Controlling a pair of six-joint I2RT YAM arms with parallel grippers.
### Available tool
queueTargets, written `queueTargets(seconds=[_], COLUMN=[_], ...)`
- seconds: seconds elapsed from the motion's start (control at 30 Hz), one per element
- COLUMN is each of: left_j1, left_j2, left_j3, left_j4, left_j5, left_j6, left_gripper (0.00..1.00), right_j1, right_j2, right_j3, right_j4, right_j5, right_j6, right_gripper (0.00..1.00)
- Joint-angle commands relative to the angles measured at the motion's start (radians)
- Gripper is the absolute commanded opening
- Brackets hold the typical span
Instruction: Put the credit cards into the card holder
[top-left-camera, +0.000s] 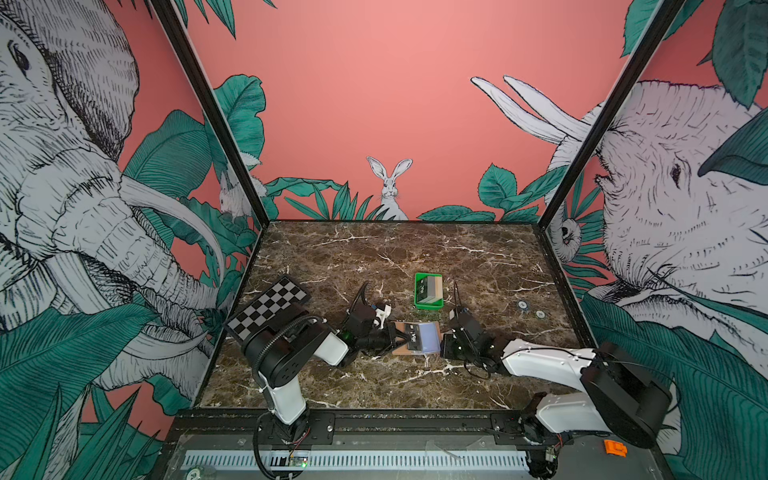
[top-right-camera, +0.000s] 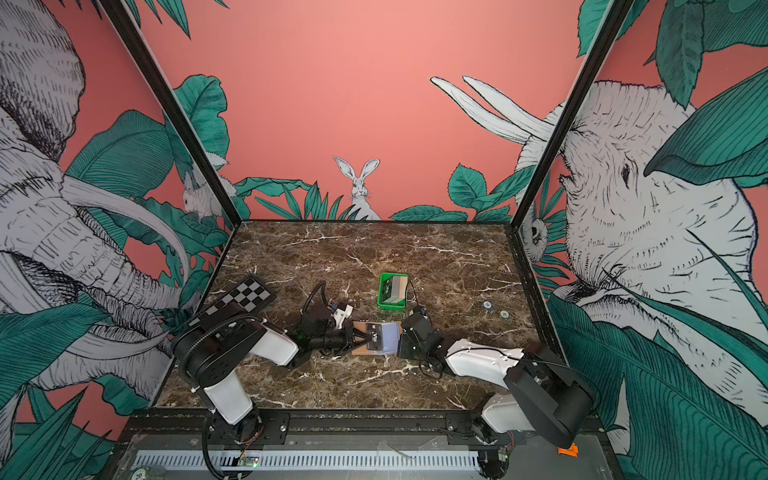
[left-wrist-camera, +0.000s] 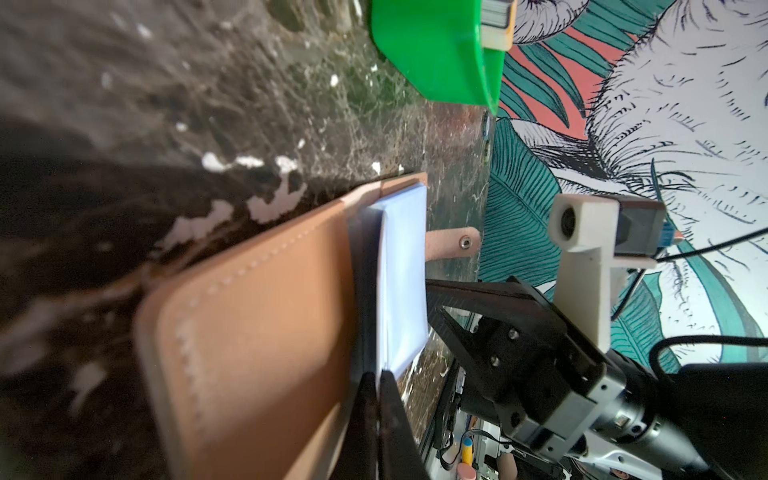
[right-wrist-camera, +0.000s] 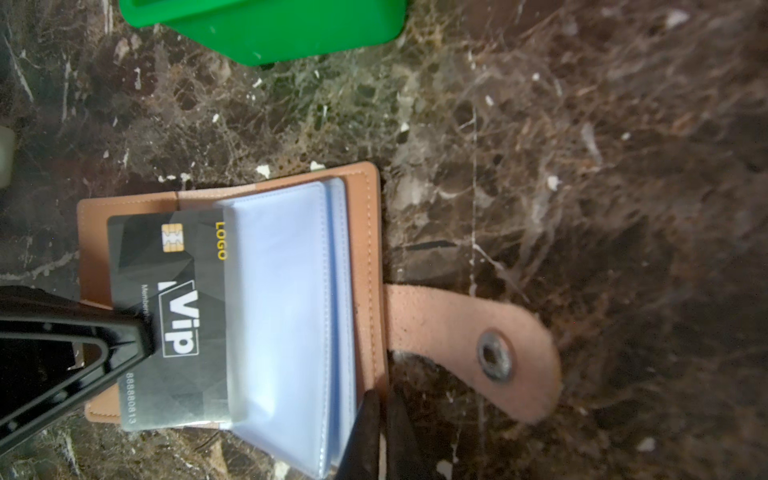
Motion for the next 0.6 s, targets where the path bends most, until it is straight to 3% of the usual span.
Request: queueTargets(seconds=[0.0, 0.3, 0.57], left_j1=[0.000, -0.027, -0.033], left_j2=[0.006, 0.024, 0.020], left_j3=[-0.021, -0.003, 0.002], left_j4=[0.020, 0.015, -0.043], left_j5=[-0.008, 0.024, -0.028], left_j6=[-0.010, -0.008, -0.001], left_gripper=[0.00, 0.00, 0.00], right_j1=[0.009, 0.013, 0.025], right_j2=[0.031, 0.042, 0.034], right_j3=[-0.020, -0.020, -0.027], right_j4=[-0.039, -0.024, 0.009], right_j5=[-0.005, -0.011, -0.036], right_j6=[0.004, 0.006, -0.004], right_gripper=[0.07, 0.07, 0.07])
